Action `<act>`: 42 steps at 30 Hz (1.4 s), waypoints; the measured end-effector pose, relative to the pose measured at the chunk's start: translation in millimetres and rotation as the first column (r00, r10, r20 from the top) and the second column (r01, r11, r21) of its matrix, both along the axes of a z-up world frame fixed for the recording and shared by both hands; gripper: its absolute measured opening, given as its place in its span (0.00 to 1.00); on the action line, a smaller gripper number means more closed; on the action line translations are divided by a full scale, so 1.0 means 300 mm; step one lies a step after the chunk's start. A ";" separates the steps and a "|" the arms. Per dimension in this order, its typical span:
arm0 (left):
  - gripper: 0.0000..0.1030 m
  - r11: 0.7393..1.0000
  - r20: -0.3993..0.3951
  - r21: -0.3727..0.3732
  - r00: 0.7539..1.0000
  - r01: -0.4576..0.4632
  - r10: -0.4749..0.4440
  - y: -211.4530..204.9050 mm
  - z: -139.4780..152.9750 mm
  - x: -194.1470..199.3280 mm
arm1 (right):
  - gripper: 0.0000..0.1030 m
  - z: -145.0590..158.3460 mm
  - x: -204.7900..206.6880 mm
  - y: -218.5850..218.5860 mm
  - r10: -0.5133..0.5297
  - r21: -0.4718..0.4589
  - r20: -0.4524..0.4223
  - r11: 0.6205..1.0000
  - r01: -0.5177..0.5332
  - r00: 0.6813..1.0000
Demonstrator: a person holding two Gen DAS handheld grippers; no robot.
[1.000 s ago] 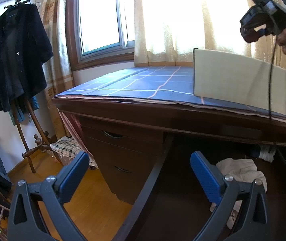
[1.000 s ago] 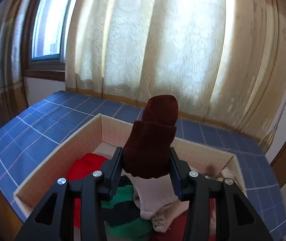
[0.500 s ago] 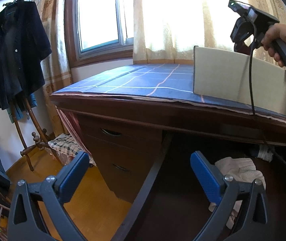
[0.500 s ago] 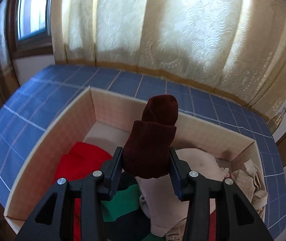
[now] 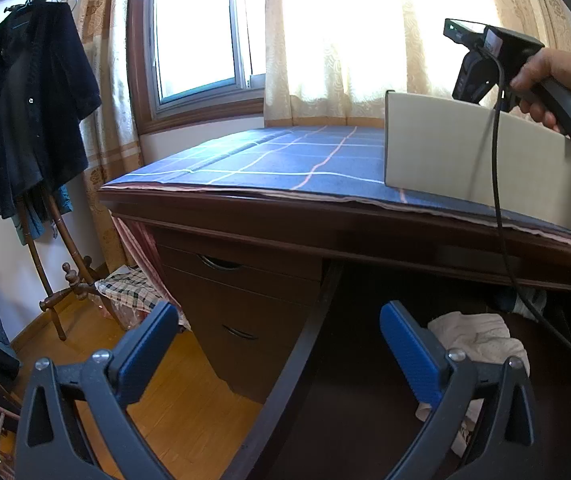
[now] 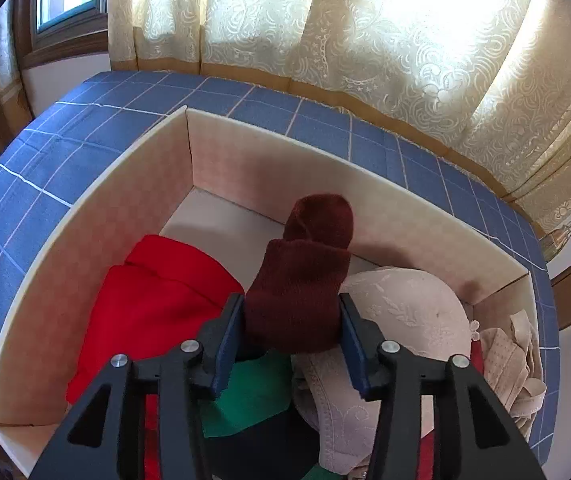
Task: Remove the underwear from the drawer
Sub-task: 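Open the right gripper to drop the sock into the box, then move the open right gripper back down into the drawer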
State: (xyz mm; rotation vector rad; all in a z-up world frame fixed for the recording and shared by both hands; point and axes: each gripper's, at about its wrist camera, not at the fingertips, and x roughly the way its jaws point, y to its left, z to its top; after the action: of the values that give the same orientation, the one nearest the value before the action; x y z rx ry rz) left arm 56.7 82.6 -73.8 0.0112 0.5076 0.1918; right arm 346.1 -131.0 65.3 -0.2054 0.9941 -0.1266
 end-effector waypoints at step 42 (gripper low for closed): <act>1.00 0.997 -0.031 0.075 0.999 0.018 -0.015 -0.027 -0.004 -0.006 | 0.81 0.143 -0.295 -0.045 0.074 0.242 0.376 0.954 -0.175 0.924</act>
State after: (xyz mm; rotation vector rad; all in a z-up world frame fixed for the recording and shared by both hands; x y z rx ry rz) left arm 54.8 74.4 -74.9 0.0921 0.5299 0.1949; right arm 257.7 -144.6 108.3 0.0091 0.6158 0.0891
